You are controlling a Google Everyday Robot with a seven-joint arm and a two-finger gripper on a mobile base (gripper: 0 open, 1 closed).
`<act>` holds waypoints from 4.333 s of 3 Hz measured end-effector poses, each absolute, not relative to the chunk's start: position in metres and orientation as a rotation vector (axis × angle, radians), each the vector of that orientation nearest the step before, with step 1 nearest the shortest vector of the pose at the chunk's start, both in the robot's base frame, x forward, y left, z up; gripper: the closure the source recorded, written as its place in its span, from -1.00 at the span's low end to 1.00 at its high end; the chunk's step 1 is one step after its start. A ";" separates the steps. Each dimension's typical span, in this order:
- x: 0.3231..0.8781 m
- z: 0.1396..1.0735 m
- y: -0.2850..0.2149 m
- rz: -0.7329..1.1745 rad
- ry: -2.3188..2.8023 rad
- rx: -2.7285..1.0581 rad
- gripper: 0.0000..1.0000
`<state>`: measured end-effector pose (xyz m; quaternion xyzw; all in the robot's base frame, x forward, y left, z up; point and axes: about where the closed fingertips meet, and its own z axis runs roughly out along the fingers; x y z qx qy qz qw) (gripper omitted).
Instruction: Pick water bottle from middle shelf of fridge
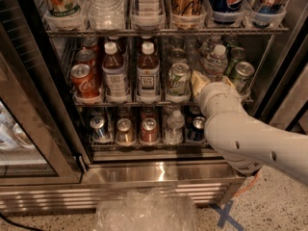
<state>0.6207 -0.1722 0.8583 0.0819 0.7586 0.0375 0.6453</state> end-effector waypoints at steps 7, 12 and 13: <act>0.620 0.877 -0.180 0.096 1.657 0.212 1.00; 0.564 0.943 -0.180 0.229 1.398 0.139 1.00; 0.561 0.949 -0.184 0.229 1.383 0.140 1.00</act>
Offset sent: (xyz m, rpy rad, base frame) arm 0.0158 -0.0029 -0.0258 0.0320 0.0870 0.0420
